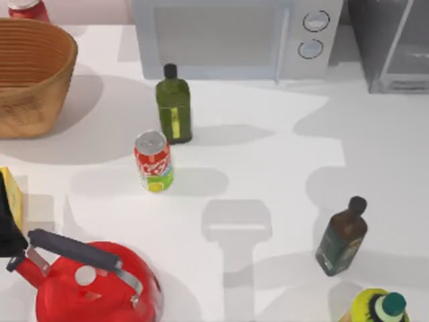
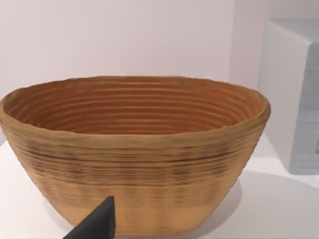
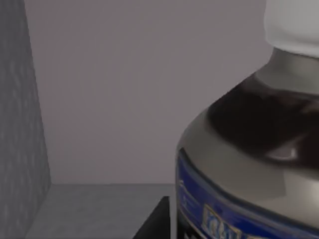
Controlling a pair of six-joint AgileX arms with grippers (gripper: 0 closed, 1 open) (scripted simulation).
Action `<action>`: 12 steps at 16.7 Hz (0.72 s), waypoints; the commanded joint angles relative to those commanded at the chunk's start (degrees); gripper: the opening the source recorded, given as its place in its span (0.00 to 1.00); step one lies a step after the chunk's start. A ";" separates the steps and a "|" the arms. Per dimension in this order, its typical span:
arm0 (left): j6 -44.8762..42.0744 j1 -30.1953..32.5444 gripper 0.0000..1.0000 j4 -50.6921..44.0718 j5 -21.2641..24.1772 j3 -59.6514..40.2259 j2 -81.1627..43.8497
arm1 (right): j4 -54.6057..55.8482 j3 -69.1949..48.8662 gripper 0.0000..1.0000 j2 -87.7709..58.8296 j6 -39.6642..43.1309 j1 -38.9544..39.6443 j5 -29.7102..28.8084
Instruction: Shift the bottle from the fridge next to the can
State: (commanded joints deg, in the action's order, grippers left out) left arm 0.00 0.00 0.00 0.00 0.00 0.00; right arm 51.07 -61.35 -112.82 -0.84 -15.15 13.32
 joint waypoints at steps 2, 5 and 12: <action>0.00 0.00 1.00 0.00 0.00 0.00 0.00 | 2.11 7.54 0.00 4.61 -0.02 -0.96 1.09; 0.00 0.00 1.00 0.00 0.00 0.00 0.00 | 5.14 17.32 0.00 11.18 -0.05 -2.41 2.54; 0.00 0.00 1.00 0.00 0.00 0.00 0.00 | 7.08 22.09 0.00 14.99 -0.17 -3.06 3.42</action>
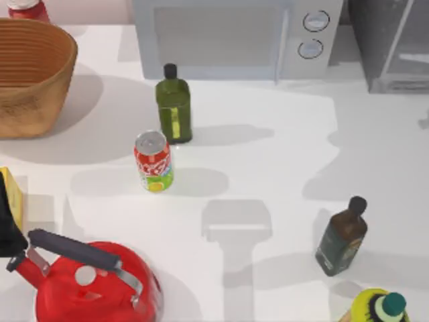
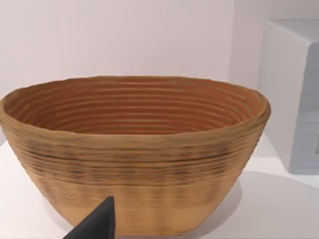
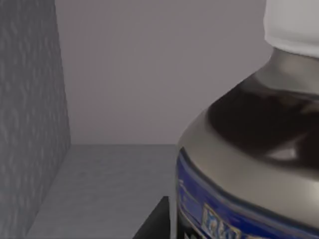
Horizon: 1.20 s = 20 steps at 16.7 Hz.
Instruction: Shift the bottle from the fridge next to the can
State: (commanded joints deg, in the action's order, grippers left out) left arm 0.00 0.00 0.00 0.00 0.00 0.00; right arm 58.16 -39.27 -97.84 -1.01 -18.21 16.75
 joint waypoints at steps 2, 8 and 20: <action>0.00 0.00 1.00 0.00 0.00 0.00 0.00 | 0.03 -0.40 0.00 -0.01 0.09 0.72 -0.73; 0.00 0.00 1.00 0.00 0.00 0.00 0.00 | 0.70 -5.78 0.00 -2.82 1.18 16.70 -16.27; 0.00 0.00 1.00 0.00 0.00 0.00 0.00 | 10.44 -8.59 0.00 -18.78 1.00 63.87 -62.73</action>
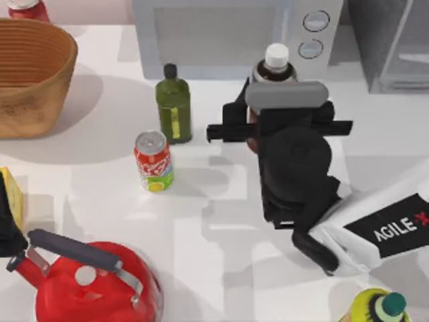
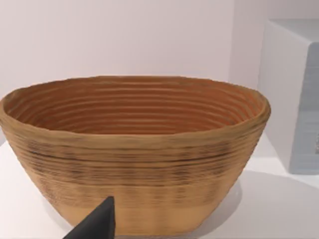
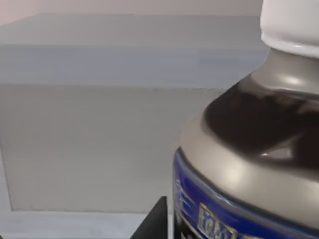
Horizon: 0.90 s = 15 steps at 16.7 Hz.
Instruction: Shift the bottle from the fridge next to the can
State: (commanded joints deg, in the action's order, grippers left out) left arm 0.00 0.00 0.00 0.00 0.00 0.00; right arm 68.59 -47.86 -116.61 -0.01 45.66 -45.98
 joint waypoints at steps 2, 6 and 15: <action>0.00 0.00 1.00 0.00 0.00 0.00 0.00 | 1.75 0.47 0.00 -1.72 -0.20 2.81 -3.63; 0.00 0.00 1.00 0.00 0.00 0.00 0.00 | 2.63 0.69 0.00 -2.51 -0.30 3.89 -5.20; 0.00 0.00 1.00 0.00 0.00 0.00 0.00 | 2.63 0.69 0.15 -2.51 -0.30 3.90 -5.20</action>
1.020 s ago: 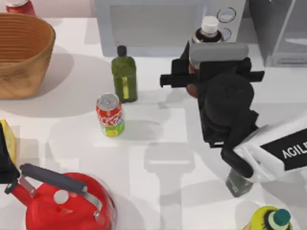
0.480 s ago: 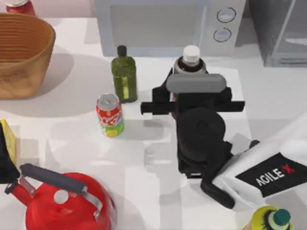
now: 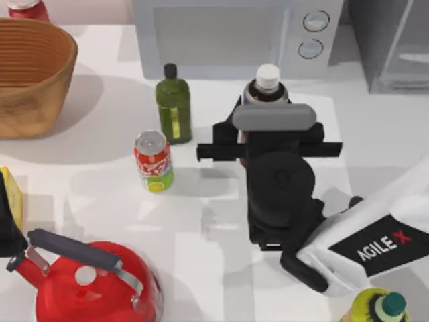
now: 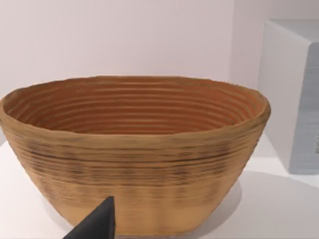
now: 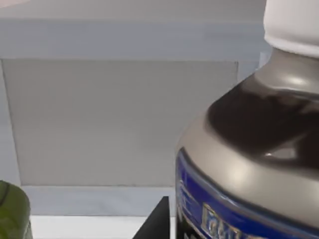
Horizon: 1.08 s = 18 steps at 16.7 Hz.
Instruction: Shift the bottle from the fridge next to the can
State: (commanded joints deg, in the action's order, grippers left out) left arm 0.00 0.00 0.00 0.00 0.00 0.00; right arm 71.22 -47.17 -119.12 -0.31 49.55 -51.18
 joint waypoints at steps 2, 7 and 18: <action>0.00 0.00 1.00 0.00 0.00 0.00 0.00 | 0.00 0.00 0.30 0.00 0.00 0.00 0.00; 0.00 0.00 1.00 0.00 0.00 0.00 0.00 | 0.00 0.00 0.68 0.00 0.00 0.00 0.00; 0.00 0.00 1.00 0.00 0.00 0.00 0.00 | 0.00 0.00 1.00 0.00 0.00 0.00 0.00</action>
State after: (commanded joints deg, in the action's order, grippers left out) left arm 0.00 0.00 0.00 0.00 0.00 0.00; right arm 71.22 -47.17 -119.12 -0.31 49.55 -51.18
